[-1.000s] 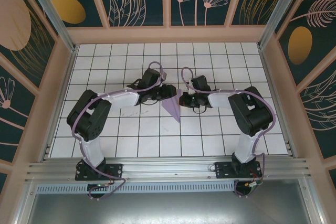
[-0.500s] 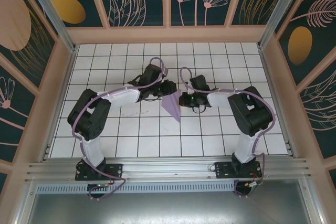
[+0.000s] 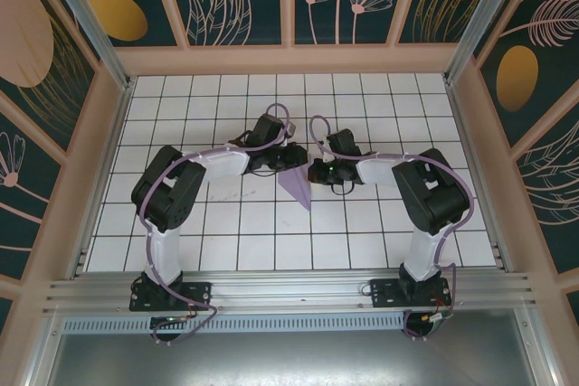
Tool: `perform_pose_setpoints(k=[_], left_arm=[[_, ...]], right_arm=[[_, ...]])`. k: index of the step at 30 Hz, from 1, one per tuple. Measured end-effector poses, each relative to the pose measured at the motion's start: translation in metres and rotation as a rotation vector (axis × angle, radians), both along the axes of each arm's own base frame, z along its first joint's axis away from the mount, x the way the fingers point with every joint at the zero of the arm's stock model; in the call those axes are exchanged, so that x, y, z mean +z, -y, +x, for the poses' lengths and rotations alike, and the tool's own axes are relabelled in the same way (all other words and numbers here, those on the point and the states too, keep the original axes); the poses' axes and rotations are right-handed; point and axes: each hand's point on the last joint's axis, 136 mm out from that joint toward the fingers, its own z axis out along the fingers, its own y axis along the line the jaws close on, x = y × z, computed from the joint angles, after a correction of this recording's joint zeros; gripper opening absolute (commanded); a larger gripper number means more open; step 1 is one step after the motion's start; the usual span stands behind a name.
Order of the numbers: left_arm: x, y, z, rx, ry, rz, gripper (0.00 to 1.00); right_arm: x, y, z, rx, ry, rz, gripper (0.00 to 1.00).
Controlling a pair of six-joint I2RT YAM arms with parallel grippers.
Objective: Fold a paper plane with a square sheet of paper (fold left side to right side)
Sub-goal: Fourth fold the wing at the center of the table.
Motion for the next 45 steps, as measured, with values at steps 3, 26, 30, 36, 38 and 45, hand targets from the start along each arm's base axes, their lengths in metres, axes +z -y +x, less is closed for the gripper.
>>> perform_pose_setpoints(k=[3, 26, 30, 36, 38, 45], left_arm=[[-0.008, 0.0, 0.0, -0.001, -0.013, 0.008, 0.23], [-0.047, -0.021, -0.007, 0.039, -0.043, 0.127, 0.23], [-0.048, -0.022, -0.006, 0.042, -0.036, 0.132, 0.22], [-0.049, -0.024, -0.006, 0.046, -0.022, 0.129, 0.22], [-0.049, -0.024, -0.007, 0.048, -0.015, 0.128, 0.22], [-0.049, -0.025, -0.008, 0.053, 0.003, 0.121, 0.22]], right_arm=[[0.0, 0.0, 0.0, 0.0, 0.001, 0.0, 0.0], [0.0, -0.002, 0.001, 0.006, -0.003, -0.024, 0.0], [0.0, -0.002, 0.001, 0.006, -0.003, -0.024, 0.0], [0.0, -0.002, 0.001, 0.006, -0.003, -0.023, 0.0], [0.001, -0.002, 0.002, 0.006, -0.003, -0.023, 0.0], [0.003, -0.003, 0.002, 0.006, -0.011, -0.028, 0.13]])
